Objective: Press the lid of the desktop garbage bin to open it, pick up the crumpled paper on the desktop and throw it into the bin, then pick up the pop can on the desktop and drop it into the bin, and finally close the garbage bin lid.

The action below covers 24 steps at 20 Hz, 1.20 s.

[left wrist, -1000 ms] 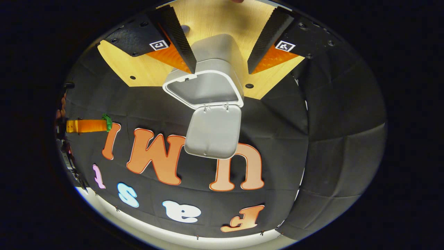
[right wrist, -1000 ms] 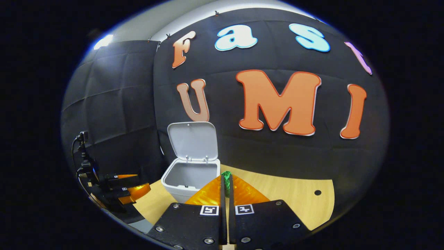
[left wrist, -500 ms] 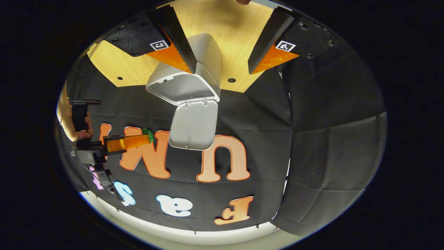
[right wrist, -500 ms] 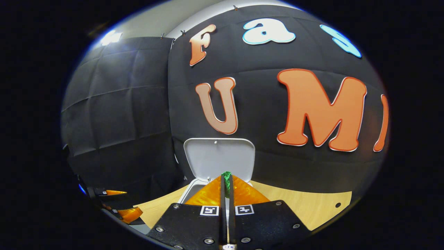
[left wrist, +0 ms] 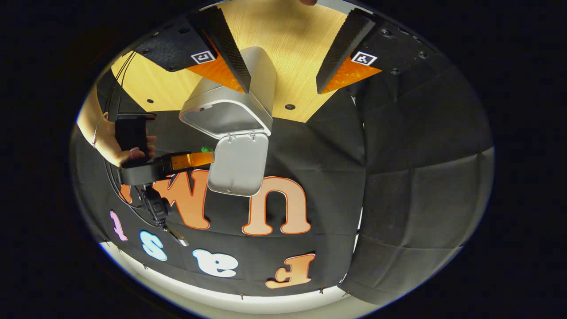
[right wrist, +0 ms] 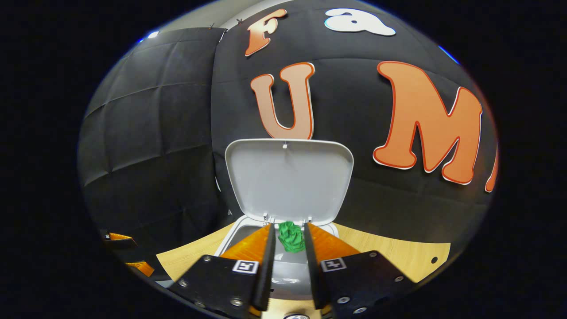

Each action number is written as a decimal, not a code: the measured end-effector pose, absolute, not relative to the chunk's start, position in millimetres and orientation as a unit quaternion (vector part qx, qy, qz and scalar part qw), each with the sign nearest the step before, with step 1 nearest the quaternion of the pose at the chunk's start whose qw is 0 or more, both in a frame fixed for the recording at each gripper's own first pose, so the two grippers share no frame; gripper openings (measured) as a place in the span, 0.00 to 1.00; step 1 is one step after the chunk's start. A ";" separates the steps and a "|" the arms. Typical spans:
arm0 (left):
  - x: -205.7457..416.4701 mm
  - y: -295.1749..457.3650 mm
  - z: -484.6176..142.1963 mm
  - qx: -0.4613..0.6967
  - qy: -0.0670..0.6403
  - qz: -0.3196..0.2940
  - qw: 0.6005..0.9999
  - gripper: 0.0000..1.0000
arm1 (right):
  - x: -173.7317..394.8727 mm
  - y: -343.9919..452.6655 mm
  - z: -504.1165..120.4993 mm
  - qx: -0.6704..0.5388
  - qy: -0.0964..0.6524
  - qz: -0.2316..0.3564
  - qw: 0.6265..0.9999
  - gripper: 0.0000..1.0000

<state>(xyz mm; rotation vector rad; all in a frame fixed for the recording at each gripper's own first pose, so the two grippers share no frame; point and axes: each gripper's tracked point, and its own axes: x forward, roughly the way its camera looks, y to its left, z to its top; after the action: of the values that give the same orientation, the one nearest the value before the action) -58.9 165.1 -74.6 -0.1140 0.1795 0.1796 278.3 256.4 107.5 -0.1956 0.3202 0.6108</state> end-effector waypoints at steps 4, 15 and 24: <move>-58.8 160.8 -73.7 -0.056 0.088 0.088 0.991 0.95 | 277.0 253.5 97.1 -0.075 0.173 0.299 0.935 0.97; -46.8 120.6 -76.1 -0.052 0.098 0.050 0.993 0.95 | 251.4 203.5 126.8 -0.058 0.137 0.286 0.947 0.97; -33.2 60.1 -79.7 -0.031 0.106 -0.002 0.994 0.95 | 226.7 114.2 149.6 -0.038 0.112 0.237 0.964 0.97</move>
<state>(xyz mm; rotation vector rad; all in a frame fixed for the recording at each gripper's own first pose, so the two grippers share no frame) -33.2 60.1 -79.7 -0.0613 0.2126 -0.0047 226.7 114.2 149.6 -0.0769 0.2270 0.4798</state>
